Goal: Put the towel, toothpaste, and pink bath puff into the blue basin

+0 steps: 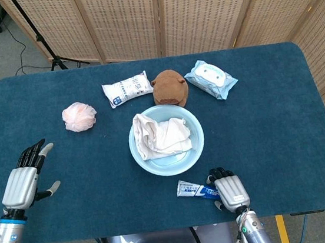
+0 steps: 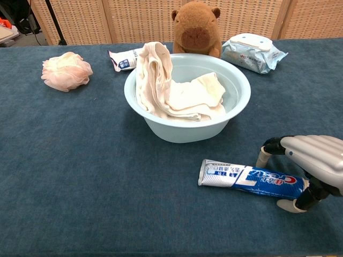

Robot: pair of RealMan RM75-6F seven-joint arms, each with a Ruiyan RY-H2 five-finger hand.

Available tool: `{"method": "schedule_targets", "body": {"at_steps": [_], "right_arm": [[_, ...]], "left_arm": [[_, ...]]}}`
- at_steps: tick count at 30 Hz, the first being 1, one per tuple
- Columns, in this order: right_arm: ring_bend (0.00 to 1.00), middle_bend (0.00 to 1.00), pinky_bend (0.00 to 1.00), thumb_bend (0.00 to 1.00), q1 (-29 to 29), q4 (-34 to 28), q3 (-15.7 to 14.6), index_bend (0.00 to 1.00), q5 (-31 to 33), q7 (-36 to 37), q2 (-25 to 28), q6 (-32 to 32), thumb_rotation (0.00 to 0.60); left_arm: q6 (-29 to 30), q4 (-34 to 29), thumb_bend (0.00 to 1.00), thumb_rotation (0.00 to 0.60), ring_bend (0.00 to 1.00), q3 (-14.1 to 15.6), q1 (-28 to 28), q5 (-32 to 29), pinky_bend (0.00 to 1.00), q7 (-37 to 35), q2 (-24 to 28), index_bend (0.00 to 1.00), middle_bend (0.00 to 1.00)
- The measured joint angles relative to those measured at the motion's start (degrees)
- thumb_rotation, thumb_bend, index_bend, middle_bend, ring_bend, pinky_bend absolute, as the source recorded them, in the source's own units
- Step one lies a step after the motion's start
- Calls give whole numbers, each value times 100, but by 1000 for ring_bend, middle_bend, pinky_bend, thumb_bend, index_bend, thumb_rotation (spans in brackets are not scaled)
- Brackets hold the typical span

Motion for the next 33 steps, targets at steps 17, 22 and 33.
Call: {"method": "schedule_targets", "body": {"at_steps": [17, 22, 33], "right_arm": [[396, 409, 497, 337, 15, 135, -42, 594, -120, 26, -53, 109, 600], [444, 454, 532, 338, 4, 145, -65, 644, -167, 33, -21, 148, 600], [502, 510, 578, 348, 3, 27, -75, 707, -166, -100, 86, 225, 600]], "left_arm": [[-31, -24, 242, 600, 0, -7, 11, 34, 74, -46, 30, 25, 0], [-38, -26, 244, 600, 0, -10, 12, 48, 74, -73, 35, 25, 0], [-72, -17, 244, 600, 0, -25, 10, 33, 74, -125, 43, 25, 0]]}}
